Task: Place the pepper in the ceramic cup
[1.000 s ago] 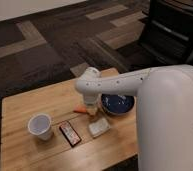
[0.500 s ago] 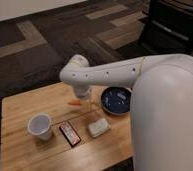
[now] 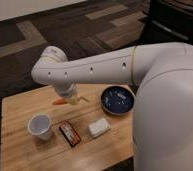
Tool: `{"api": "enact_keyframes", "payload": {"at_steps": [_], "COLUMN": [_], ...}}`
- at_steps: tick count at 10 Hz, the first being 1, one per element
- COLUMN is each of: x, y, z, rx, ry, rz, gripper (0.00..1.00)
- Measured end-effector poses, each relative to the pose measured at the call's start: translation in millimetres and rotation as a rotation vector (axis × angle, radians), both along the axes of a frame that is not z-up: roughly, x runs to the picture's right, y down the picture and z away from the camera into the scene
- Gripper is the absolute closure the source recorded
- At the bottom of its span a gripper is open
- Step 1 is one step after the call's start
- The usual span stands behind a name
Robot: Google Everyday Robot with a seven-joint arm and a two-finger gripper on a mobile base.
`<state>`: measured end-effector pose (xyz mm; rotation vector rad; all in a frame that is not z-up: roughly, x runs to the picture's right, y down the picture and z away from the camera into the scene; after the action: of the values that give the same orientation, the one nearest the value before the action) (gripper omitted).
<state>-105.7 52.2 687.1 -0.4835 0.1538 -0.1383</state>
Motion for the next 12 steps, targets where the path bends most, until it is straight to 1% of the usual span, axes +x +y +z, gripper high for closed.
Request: {"api": "enact_keyframes", "payload": {"at_steps": [4,5,6,7,8,10,12], "x": [0,-3,-17,-32,-39,-49,-49], "y": [0,-2,-6,-8,-8,0,11], "z": [0.1,-1.0,-7.3,-20.4,-33.3,-66.9,-89.2], "rx": [0.000,0.003,0.010,0.017,0.017,-0.003,-0.025], "ry": [-0.001,-0.008,-0.038,-0.068,-0.081,-0.093,-0.083], "rz": [-0.001,-0.025,-0.092,-0.177,-0.240,-0.380,-0.475], "gripper": [1.00,1.00,1.00,1.00,1.00,1.00,1.00]}}
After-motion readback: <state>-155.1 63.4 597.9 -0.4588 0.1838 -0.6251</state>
